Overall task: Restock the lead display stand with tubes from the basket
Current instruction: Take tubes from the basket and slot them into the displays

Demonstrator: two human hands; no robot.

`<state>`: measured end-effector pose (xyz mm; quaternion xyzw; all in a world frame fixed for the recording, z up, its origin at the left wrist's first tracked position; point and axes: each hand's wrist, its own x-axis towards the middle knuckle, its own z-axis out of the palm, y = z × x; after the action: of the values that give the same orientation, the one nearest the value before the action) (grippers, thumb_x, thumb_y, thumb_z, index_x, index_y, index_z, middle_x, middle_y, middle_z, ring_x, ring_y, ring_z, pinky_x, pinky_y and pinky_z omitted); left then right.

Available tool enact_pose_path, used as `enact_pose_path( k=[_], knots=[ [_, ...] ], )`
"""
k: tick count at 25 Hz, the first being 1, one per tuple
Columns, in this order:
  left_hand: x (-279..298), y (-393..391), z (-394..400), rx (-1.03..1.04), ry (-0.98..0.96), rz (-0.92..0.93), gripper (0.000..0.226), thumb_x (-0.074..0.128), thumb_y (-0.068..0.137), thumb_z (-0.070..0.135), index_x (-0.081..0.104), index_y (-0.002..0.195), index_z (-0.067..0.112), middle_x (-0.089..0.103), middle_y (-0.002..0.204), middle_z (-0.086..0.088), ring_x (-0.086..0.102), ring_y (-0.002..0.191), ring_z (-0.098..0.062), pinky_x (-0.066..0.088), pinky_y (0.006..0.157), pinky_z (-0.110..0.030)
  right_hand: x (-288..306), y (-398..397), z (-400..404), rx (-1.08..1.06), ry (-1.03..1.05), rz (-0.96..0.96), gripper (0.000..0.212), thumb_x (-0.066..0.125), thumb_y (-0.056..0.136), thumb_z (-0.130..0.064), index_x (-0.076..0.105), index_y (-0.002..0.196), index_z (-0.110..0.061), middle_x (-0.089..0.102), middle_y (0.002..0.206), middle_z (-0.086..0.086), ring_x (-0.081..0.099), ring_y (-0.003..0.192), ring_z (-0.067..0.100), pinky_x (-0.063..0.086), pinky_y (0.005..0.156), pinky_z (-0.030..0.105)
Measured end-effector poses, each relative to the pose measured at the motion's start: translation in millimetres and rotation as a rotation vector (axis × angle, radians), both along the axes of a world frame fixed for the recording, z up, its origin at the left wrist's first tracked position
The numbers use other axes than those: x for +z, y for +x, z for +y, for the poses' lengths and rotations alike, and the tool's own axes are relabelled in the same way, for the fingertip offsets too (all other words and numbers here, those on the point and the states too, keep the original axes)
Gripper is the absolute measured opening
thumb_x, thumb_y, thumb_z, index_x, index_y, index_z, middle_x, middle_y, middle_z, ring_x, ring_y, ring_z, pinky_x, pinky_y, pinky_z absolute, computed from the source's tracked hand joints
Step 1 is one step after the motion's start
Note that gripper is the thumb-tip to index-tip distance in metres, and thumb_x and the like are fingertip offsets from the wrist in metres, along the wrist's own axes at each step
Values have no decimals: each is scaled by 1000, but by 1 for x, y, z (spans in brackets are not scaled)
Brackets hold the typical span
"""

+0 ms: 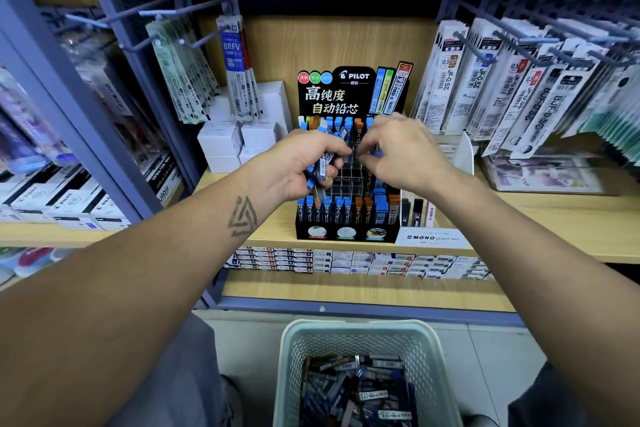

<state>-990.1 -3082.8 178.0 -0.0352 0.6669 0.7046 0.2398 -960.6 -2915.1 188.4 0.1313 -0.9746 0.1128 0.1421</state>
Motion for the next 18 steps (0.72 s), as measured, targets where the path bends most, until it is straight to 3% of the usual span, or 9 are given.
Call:
enact_pose_path(
  k=[2, 3, 5, 8, 11, 13, 15, 18],
  knots=[
    [1, 0, -1, 15, 97, -38, 11, 60, 90, 3, 54, 83, 8, 50, 60, -6, 38, 38, -9, 29, 34, -18, 4, 5, -3, 43, -502, -246, 14, 72, 85, -9, 75, 96, -17, 71, 80, -7, 69, 86, 18, 54, 83, 35],
    [1, 0, -1, 30, 132, -48, 11, 59, 91, 3, 54, 82, 8, 50, 60, -5, 38, 38, -8, 29, 33, -18, 4, 11, -6, 70, -742, -430, 19, 73, 84, -3, 71, 101, -11, 76, 82, 3, 73, 85, 22, 58, 82, 38],
    [1, 1, 0, 44, 156, -46, 15, 59, 91, 3, 54, 78, 8, 49, 61, -6, 38, 38, -8, 28, 33, -17, -1, 20, -12, 79, -969, -681, 30, 72, 83, 7, 61, 109, -3, 75, 89, 19, 75, 87, 31, 59, 75, 38],
    [1, 9, 3, -14, 47, 54, 7, 65, 88, 2, 60, 85, 5, 50, 61, -7, 39, 41, -11, 29, 38, -18, -2, 16, -7, -47, -1072, -527, 32, 69, 81, 12, 63, 108, -4, 76, 93, 15, 74, 85, 26, 56, 65, 33],
    [-1, 18, 6, -112, -57, 109, 14, 70, 86, 2, 61, 96, 7, 52, 56, -6, 40, 41, -13, 29, 40, -20, 3, 8, 6, -42, -1264, -382, 28, 71, 86, -2, 70, 113, -11, 74, 99, 7, 68, 89, 19, 55, 69, 31],
    [-2, 22, 9, -183, -64, 110, 12, 70, 87, 3, 61, 90, 10, 52, 56, -6, 39, 40, -12, 28, 40, -19, 3, 8, 9, 4, -1238, -382, 25, 74, 87, -6, 72, 111, -9, 74, 100, 7, 68, 91, 19, 57, 76, 32],
    [-1, 23, 10, -217, -51, 101, 11, 70, 88, 4, 62, 88, 12, 52, 58, -6, 39, 39, -11, 27, 39, -19, 2, 9, 8, 11, -1271, -429, 23, 72, 85, 3, 73, 108, -2, 74, 101, 14, 69, 92, 22, 57, 80, 32],
    [0, 21, 8, -231, -29, 86, 12, 69, 90, 6, 62, 98, 10, 53, 59, -6, 39, 39, -11, 28, 38, -19, 5, 5, 14, -7, -1351, -438, 25, 70, 84, 10, 71, 107, 2, 73, 88, 13, 70, 81, 20, 58, 76, 29]
  ],
)
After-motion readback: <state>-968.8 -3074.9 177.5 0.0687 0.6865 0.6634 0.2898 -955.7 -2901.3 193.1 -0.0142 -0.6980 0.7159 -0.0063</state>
